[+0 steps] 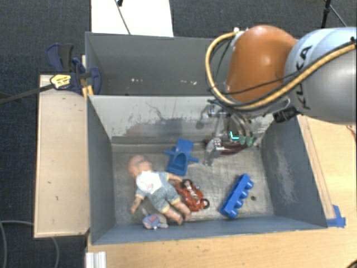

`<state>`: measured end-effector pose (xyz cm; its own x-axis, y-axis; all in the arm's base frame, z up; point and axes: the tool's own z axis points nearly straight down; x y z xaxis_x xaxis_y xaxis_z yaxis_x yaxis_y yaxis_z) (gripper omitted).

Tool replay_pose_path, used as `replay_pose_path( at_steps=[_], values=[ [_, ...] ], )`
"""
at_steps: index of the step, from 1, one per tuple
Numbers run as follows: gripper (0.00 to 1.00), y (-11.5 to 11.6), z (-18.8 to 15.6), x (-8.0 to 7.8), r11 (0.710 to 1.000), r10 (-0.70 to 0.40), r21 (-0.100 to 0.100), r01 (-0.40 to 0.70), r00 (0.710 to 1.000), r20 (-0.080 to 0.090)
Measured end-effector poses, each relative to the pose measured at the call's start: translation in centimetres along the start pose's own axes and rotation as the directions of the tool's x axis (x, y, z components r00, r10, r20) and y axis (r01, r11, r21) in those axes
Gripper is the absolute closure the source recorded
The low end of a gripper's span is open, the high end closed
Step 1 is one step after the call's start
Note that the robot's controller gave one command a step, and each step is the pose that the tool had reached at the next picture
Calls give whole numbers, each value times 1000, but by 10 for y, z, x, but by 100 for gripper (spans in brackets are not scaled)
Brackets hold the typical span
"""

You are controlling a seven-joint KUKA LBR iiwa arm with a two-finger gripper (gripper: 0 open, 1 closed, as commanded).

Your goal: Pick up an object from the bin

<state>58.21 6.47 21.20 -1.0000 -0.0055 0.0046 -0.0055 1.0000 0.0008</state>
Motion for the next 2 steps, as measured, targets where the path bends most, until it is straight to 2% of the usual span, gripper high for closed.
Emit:
replay_pose_path(
  at_steps=[1,2],
  values=[
    [0,0,-4,-2,1000,1,0,-1,1000,8],
    [0,3,35,-5,998,-65,1,65,998,14]
  ],
)
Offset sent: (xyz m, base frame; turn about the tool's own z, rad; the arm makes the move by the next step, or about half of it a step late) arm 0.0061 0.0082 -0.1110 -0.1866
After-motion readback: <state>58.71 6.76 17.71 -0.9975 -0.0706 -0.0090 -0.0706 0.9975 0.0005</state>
